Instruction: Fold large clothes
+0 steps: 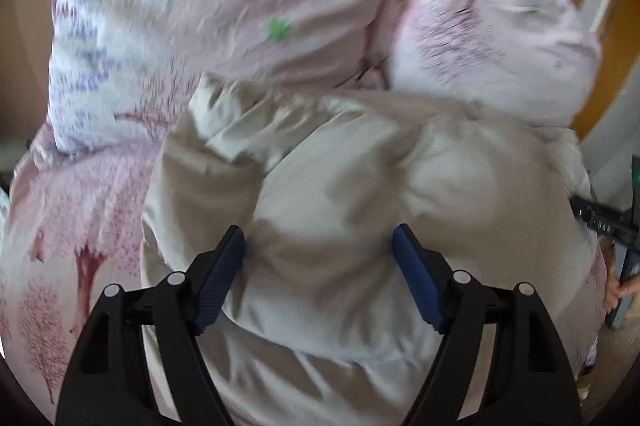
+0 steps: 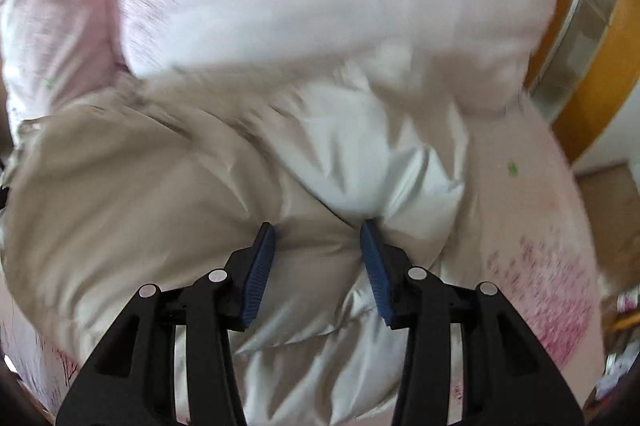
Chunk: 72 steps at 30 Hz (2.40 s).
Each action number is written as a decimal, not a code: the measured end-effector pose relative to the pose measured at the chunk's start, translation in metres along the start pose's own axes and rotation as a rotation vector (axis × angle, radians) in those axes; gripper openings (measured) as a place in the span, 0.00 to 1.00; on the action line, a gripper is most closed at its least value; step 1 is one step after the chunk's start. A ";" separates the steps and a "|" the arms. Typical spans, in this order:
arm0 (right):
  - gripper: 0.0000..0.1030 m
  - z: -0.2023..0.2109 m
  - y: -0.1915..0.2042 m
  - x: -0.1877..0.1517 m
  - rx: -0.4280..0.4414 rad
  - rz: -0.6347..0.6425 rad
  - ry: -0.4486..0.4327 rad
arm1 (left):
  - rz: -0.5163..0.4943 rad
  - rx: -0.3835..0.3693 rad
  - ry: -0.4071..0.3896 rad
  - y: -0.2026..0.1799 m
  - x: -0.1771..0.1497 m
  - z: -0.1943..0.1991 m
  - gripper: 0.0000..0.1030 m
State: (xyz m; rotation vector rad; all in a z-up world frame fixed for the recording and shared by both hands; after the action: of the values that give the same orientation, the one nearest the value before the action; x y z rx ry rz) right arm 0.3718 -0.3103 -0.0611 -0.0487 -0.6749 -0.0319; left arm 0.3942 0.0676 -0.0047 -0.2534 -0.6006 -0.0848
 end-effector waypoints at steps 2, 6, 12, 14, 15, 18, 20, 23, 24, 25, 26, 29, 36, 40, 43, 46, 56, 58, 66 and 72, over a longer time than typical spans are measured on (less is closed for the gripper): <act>0.44 -0.013 -0.007 0.000 -0.009 -0.013 0.000 | 0.019 0.026 0.005 0.005 0.004 -0.011 0.72; 0.44 -0.028 0.001 0.009 -0.054 0.002 -0.013 | 0.045 0.073 0.015 0.013 0.005 -0.020 0.72; 0.44 0.021 -0.016 -0.009 0.022 -0.052 -0.121 | 0.061 0.004 -0.038 0.020 -0.013 0.012 0.71; 0.44 0.033 -0.024 -0.014 0.033 -0.081 -0.159 | 0.062 0.007 -0.051 0.024 -0.021 0.021 0.71; 0.44 0.035 -0.030 -0.019 0.030 -0.093 -0.160 | 0.062 0.017 -0.050 0.027 -0.024 0.022 0.71; 0.44 0.016 -0.039 -0.029 0.006 -0.117 -0.081 | 0.065 0.048 -0.023 0.032 -0.031 0.012 0.71; 0.44 0.000 -0.043 -0.030 0.021 -0.150 -0.049 | 0.070 0.071 -0.018 0.033 -0.033 0.003 0.71; 0.44 -0.005 -0.045 -0.027 0.011 -0.175 -0.046 | 0.051 0.104 -0.017 0.032 -0.033 -0.003 0.72; 0.44 0.003 -0.044 -0.025 0.000 -0.177 -0.061 | 0.052 0.105 -0.018 0.032 -0.033 -0.001 0.72; 0.44 0.009 -0.042 -0.024 0.007 -0.169 -0.084 | 0.053 0.096 -0.027 0.032 -0.034 0.006 0.72; 0.44 0.018 -0.039 -0.024 0.027 -0.160 -0.115 | 0.049 0.080 -0.045 0.031 -0.035 0.012 0.72; 0.44 0.040 -0.019 -0.015 0.104 -0.110 -0.184 | 0.038 0.034 -0.089 0.024 -0.032 0.027 0.72; 0.44 0.038 0.074 0.023 0.195 0.090 -0.152 | -0.051 -0.075 -0.090 -0.032 -0.014 0.027 0.73; 0.45 -0.010 0.092 0.026 0.080 0.124 0.014 | -0.022 0.035 -0.009 -0.027 -0.009 -0.006 0.74; 0.47 -0.020 0.086 0.031 0.119 0.071 0.041 | 0.013 0.058 -0.014 -0.015 -0.010 -0.017 0.78; 0.50 -0.007 0.069 0.026 0.200 -0.004 0.013 | 0.066 -0.011 -0.026 -0.005 -0.018 -0.005 0.76; 0.96 0.057 -0.057 -0.067 0.418 -0.511 -0.130 | 0.235 -0.171 -0.166 0.055 -0.098 0.083 0.83; 0.96 0.048 -0.073 -0.085 0.437 -0.626 -0.097 | 0.301 -0.191 -0.148 0.064 -0.114 0.084 0.83; 0.96 0.008 -0.078 -0.103 0.545 -0.810 -0.018 | 0.467 -0.278 -0.096 0.066 -0.133 0.059 0.83; 0.93 -0.014 -0.086 -0.107 0.555 -0.913 -0.012 | 0.589 -0.327 -0.070 0.070 -0.129 0.032 0.83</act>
State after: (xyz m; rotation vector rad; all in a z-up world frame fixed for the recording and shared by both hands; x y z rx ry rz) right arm 0.2926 -0.3959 -0.1360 0.7966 -0.6514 -0.7181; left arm 0.2808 0.1439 -0.0670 -0.7429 -0.5600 0.3987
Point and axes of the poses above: each gripper's, at about its wrist camera, not at the fingertips, and z roughly against the way its jaws point, y to its left, x to its top, the point moved 3 cm from there along -z, roughly the way its jaws point, and after that the axes turned 2 degrees about -x, right-handed, at the moved point
